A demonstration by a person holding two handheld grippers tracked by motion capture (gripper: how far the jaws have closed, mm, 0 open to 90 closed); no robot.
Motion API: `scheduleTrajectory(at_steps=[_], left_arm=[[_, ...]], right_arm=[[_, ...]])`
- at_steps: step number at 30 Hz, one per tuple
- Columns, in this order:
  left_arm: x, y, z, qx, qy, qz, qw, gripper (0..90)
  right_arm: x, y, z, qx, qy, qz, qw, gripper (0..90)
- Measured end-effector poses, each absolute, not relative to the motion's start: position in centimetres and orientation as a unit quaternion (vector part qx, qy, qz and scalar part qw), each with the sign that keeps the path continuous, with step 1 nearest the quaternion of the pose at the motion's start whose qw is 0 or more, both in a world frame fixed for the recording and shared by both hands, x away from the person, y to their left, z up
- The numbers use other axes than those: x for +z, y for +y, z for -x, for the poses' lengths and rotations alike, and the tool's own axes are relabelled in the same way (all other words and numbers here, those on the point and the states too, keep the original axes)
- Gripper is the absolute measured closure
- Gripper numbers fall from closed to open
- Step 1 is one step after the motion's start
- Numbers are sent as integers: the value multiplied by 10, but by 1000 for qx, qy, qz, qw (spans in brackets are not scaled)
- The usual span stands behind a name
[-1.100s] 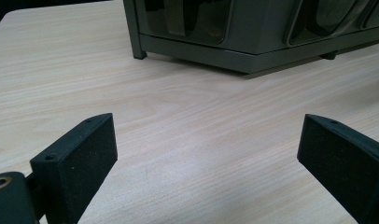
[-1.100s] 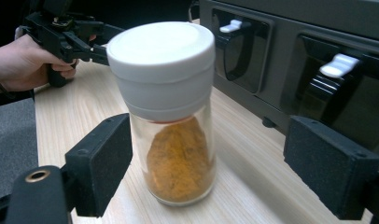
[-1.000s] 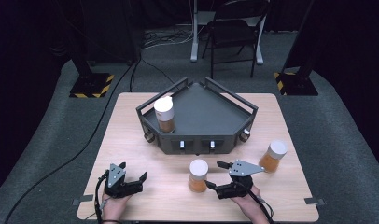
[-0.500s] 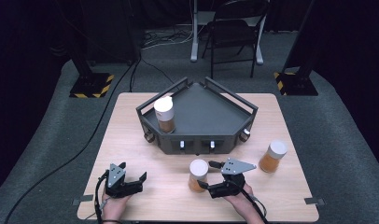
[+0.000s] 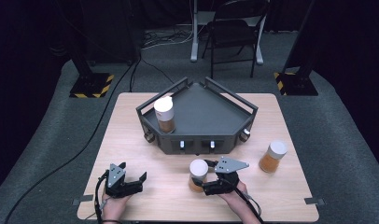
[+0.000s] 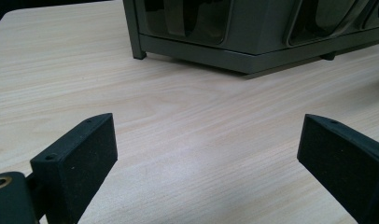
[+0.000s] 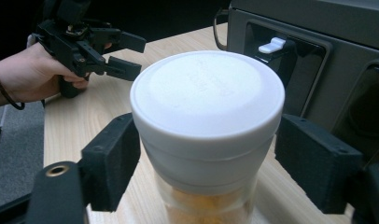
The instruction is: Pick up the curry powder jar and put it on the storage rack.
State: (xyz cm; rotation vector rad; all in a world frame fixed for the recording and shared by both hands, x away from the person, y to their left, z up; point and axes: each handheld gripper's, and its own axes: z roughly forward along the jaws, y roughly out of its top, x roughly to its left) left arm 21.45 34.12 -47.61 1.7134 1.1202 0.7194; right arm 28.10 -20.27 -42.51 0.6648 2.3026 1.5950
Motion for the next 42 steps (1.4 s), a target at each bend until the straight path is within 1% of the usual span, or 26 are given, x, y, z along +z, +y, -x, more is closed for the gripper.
scheduleTrajectory(at_steps=[5, 7, 29, 33, 42], left_arm=[[-476, 341, -215, 293, 457, -698, 467, 48], [-476, 341, -215, 293, 457, -698, 467, 48], [-476, 341, -214, 293, 457, -698, 467, 48], [-476, 341, -215, 293, 457, -698, 467, 48], [-476, 342, -215, 292, 458, -697, 468, 48]], right_arm=[[-424, -200, -281, 547, 797, -218, 136, 322], [-423, -198, -280, 545, 798, -215, 141, 325], [-412, -194, -282, 529, 808, -221, 138, 330], [-409, -193, -280, 526, 810, -215, 144, 330], [-396, -192, -280, 526, 810, -212, 153, 330]])
